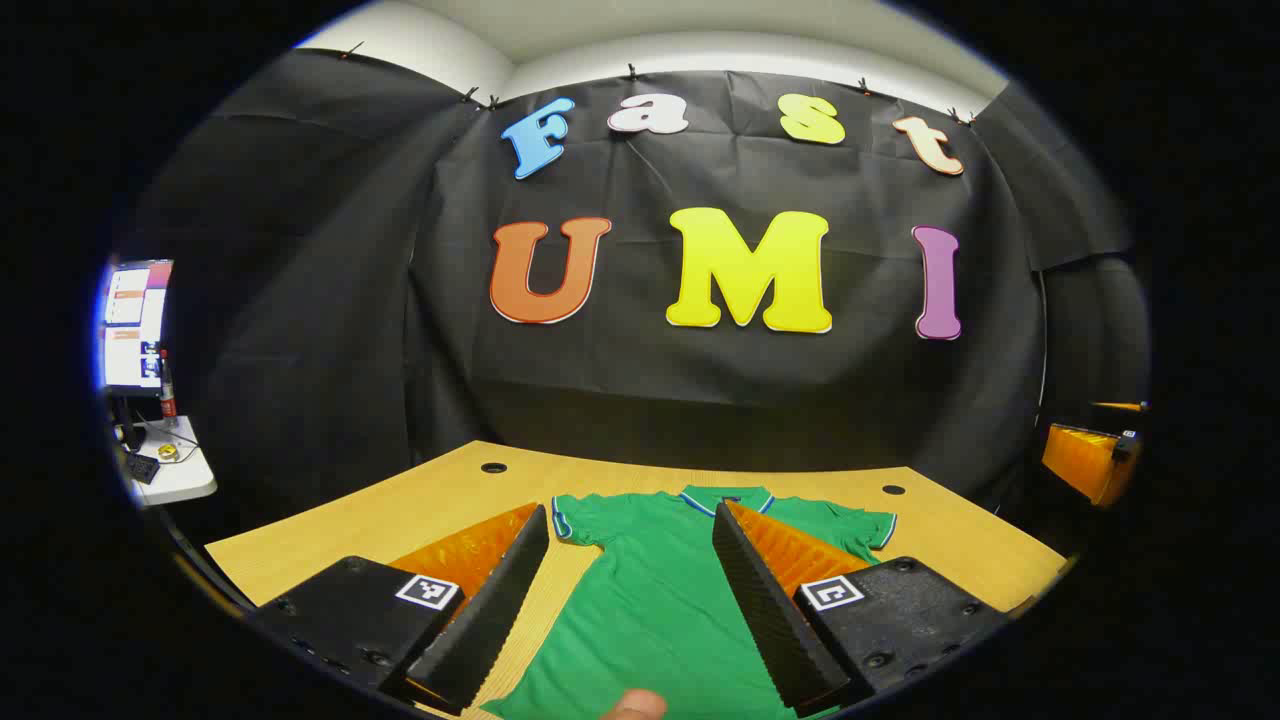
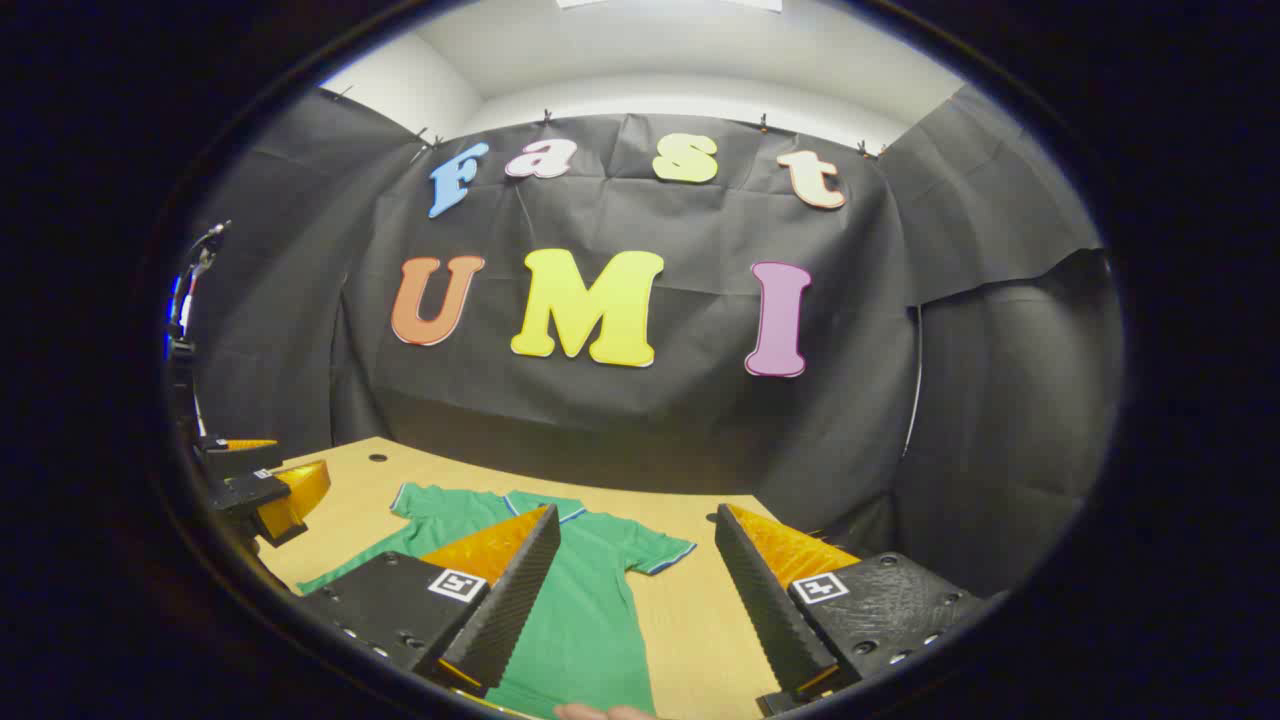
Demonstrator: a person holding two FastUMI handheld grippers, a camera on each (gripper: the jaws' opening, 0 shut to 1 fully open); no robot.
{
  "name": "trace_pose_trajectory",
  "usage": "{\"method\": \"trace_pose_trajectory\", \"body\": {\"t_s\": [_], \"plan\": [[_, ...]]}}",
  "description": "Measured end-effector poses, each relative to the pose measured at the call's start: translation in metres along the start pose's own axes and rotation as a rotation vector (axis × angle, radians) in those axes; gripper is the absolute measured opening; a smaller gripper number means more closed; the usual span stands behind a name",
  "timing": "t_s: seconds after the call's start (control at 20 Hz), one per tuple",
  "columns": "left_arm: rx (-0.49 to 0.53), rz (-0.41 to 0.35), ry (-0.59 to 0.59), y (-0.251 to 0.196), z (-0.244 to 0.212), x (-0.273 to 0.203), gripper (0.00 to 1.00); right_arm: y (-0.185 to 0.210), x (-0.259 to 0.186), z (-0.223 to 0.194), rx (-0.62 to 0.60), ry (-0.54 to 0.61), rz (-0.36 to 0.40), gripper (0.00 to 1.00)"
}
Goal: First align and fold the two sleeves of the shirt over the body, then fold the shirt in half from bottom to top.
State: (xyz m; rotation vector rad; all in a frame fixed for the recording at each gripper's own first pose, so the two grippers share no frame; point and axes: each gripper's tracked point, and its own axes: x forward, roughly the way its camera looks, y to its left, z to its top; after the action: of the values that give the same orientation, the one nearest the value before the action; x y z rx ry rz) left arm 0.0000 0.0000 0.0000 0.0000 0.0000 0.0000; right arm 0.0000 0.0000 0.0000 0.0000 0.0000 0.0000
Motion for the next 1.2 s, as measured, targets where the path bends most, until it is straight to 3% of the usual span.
{"method": "trace_pose_trajectory", "body": {"t_s": [0.45,0.75,0.8,0.95,1.1,1.2], "plan": [[0.012,0.008,-0.005,0.007,0.000,0.001,1.00,0.018,-0.002,-0.005,-0.041,0.017,0.040,0.95],[0.025,0.000,-0.009,0.004,-0.001,0.000,1.00,0.014,-0.005,-0.012,-0.049,0.016,0.029,0.94],[0.028,-0.001,-0.007,0.003,-0.002,0.001,1.00,0.012,-0.003,-0.015,-0.051,0.020,0.026,0.97],[0.042,-0.005,-0.002,0.000,-0.005,0.003,1.00,0.007,-0.001,-0.021,-0.066,0.032,0.013,0.94],[0.052,-0.006,0.001,-0.002,-0.007,0.002,1.00,0.004,0.003,-0.029,-0.061,0.044,0.010,0.97],[0.058,-0.008,0.002,-0.002,-0.008,0.002,1.00,0.002,0.009,-0.033,-0.059,0.058,0.006,0.94]]}}
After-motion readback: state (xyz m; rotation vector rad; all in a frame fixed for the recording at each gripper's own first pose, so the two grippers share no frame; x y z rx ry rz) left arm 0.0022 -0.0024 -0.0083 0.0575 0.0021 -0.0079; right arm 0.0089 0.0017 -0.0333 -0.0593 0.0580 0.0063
